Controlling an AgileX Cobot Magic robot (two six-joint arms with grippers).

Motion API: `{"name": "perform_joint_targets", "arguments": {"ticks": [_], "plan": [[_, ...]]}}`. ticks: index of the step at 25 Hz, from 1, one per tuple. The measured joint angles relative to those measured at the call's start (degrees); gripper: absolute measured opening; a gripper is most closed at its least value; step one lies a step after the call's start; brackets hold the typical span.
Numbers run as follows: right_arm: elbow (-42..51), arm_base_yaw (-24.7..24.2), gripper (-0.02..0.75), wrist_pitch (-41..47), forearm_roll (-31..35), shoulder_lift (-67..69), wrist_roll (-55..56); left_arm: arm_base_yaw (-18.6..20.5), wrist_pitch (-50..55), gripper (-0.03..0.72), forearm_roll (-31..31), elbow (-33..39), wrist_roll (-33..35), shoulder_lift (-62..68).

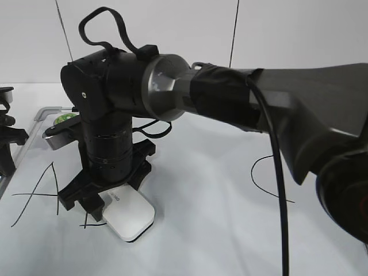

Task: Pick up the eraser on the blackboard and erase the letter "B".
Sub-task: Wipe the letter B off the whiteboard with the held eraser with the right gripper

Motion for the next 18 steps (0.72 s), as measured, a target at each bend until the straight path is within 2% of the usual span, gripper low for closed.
{"name": "perform_joint_targets", "arguments": {"ticks": [15, 18], "plan": [[-0.1, 0.3, 0.561, 0.0, -0.1, 0.0, -0.3, 0.0, 0.0, 0.020, 0.0, 0.0, 0.0, 0.0], [-0.2, 1.6, 0.561, 0.0, -2.3, 0.0, -0.8, 0.0, 0.0, 0.020, 0.0, 0.0, 0.0, 0.0]]}}
